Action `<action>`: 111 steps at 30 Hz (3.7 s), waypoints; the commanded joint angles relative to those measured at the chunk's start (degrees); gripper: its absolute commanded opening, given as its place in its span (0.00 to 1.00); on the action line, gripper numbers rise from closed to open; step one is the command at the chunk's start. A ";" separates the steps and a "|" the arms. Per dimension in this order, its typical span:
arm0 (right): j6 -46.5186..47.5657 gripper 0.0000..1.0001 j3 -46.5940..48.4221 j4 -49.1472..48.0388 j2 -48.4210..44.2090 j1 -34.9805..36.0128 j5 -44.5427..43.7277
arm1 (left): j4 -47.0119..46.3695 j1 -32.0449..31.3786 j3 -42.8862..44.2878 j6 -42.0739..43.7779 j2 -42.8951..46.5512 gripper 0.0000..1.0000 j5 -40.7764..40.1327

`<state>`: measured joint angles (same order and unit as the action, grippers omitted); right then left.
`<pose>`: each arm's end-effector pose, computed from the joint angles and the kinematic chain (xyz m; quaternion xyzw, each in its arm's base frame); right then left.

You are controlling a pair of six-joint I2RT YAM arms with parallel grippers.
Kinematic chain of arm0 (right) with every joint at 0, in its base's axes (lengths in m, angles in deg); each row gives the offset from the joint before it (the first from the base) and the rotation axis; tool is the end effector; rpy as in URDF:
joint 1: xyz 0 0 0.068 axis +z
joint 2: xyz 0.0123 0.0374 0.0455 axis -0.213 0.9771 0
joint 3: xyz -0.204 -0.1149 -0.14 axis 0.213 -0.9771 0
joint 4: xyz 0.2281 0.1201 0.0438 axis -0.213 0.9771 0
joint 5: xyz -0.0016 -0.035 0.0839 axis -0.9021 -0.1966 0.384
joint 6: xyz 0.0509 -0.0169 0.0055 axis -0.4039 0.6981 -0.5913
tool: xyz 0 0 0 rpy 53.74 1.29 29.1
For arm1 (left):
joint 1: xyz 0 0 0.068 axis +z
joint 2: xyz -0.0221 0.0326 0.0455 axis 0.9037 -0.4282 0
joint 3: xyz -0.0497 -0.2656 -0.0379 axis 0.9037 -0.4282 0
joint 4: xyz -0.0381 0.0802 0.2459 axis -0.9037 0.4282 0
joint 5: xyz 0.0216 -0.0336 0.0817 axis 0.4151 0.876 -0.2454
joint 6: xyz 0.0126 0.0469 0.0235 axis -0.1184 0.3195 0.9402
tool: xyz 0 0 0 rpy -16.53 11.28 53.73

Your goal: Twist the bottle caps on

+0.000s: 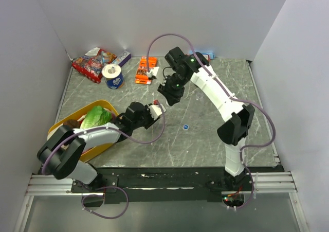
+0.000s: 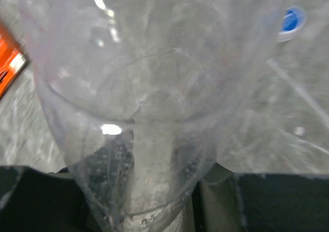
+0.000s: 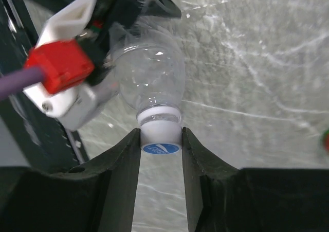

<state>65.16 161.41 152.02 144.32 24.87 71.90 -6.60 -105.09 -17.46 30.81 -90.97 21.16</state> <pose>0.2994 0.2435 0.3737 -0.6187 0.7391 0.1829 0.1933 0.2257 -0.1981 0.1964 0.4528 0.7161 -0.1461 0.5107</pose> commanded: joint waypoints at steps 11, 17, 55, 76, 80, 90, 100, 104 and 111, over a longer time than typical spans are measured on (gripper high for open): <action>-11.43 0.18 1.64 3.45 3.90 1.86 8.00 | -12.73 -3.23 5.58 1.24 -3.50 0.01 -8.99; -11.61 0.33 3.66 2.31 3.20 0.54 8.52 | -13.42 -2.80 2.86 0.36 -2.98 0.01 -5.56; 39.98 0.71 -28.86 -13.16 -33.98 3.52 8.17 | 18.82 6.79 12.95 16.26 -4.03 0.01 40.76; 48.60 0.63 -28.94 -5.07 -30.55 4.40 7.99 | 24.98 6.26 14.45 21.89 -0.69 0.01 40.24; 47.19 0.63 -30.43 -8.59 -30.55 4.84 7.20 | 25.33 6.34 14.71 22.42 -0.78 0.01 40.50; 46.75 0.51 -30.17 -10.35 -28.79 5.55 6.76 | 25.25 6.26 15.06 22.16 -0.69 0.01 40.41; 44.65 0.29 -34.47 -15.43 -29.76 5.11 6.06 | 19.37 6.52 12.61 17.08 1.06 0.01 40.24; 37.64 0.19 -35.01 -17.29 -28.80 3.62 8.43 | 10.15 6.70 9.45 11.80 3.43 0.01 38.22; 16.97 0.08 -28.16 -19.67 -23.26 -0.69 16.78 | -2.79 6.35 5.84 0.98 6.08 0.01 32.95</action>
<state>96.35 130.73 134.32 117.72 26.03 83.52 6.78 -98.25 -12.06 39.18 -89.23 53.97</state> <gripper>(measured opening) 0.408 0.391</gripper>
